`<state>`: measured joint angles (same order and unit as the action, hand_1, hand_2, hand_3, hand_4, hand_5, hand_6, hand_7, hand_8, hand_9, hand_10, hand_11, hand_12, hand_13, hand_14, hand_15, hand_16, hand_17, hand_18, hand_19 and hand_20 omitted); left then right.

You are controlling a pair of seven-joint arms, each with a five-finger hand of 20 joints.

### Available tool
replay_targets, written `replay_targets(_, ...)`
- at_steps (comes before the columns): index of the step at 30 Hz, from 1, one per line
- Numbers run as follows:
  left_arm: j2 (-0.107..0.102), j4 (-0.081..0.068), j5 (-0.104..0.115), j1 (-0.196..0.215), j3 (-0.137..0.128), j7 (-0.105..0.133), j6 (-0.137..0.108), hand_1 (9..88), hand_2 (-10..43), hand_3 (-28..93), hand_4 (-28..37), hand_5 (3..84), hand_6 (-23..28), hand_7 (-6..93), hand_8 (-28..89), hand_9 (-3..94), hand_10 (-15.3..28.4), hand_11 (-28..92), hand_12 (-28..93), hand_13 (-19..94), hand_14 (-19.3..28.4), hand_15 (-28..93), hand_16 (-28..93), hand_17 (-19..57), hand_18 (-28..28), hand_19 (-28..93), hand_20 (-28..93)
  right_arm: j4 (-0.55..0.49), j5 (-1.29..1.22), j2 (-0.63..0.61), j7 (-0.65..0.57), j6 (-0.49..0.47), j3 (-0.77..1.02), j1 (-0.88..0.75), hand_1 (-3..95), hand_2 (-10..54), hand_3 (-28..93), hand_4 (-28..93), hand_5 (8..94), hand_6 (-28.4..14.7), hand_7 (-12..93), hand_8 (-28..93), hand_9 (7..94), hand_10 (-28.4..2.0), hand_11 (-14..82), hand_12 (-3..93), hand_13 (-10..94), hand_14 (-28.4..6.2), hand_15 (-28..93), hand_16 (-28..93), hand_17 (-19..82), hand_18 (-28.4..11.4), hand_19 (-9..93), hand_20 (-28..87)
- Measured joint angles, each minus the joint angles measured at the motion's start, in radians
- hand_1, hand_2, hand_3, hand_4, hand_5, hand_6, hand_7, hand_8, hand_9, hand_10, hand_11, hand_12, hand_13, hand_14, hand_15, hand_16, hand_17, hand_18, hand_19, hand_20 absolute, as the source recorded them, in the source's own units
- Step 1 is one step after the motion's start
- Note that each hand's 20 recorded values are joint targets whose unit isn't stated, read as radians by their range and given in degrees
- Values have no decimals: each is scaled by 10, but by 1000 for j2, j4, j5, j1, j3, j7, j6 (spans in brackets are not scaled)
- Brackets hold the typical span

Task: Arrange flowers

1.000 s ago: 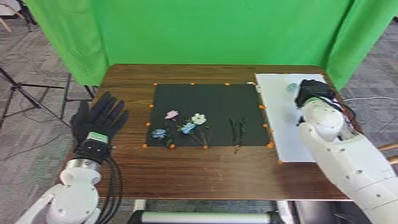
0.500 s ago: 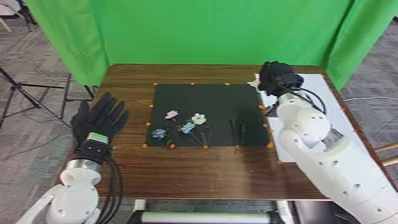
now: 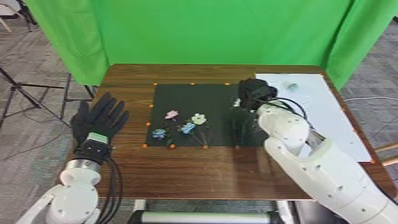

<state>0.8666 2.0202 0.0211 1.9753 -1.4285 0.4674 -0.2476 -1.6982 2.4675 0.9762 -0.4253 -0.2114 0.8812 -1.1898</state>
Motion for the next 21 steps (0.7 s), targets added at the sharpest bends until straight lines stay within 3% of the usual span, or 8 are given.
replay_targets(9, -1, 1, 15, 6, -5, 2, 0, 281, 160, 715, -283, 445, 70, 170, -101, 364, 137, 238, 100, 263, 147, 421, -95, -51, 141, 393, 106, -8, 7, -5, 12, -19, -16, -6, 558, -95, 698, -283, 736, -4, 258, -11, 803, -91, 81, 278, 710, -65, 350, 338, 367, -211, 840, 326)
replay_targets(11, -1, 3, 49, 7, -7, 3, 10, 281, 161, 715, -283, 444, 69, 170, -101, 364, 137, 238, 101, 263, 147, 421, -95, -51, 142, 393, 106, -7, 3, -5, 14, -36, -16, -7, 558, -95, 699, -283, 728, -5, 260, -12, 797, -93, 87, 275, 705, -65, 354, 334, 365, -211, 837, 324)
replay_targets(14, -1, 4, 127, 5, -9, 4, 35, 281, 161, 715, -283, 445, 69, 171, -100, 366, 137, 240, 102, 265, 147, 423, -94, -52, 142, 395, 107, -3, 3, -4, 15, -47, -17, -7, 564, -95, 695, -283, 722, -4, 265, -17, 792, -93, 88, 274, 701, -65, 357, 335, 365, -210, 836, 321)
replay_targets(15, -2, 4, 135, 4, -9, 4, 36, 281, 161, 715, -283, 447, 70, 172, -100, 367, 137, 242, 102, 266, 147, 424, -94, -52, 143, 396, 108, -2, 3, -4, 15, -50, -17, -8, 566, -95, 696, -283, 720, -5, 265, -18, 788, -94, 86, 273, 700, -64, 356, 335, 363, -210, 835, 321)
replay_targets(21, -2, 8, 108, 7, -18, 8, 31, 283, 159, 720, -283, 452, 68, 178, -101, 374, 138, 248, 103, 270, 147, 430, -93, -52, 144, 400, 109, -10, -11, -4, 13, -85, -5, -27, 561, -95, 691, -283, 705, -6, 263, -23, 737, -110, 141, 209, 689, -62, 355, 338, 357, -210, 829, 320)
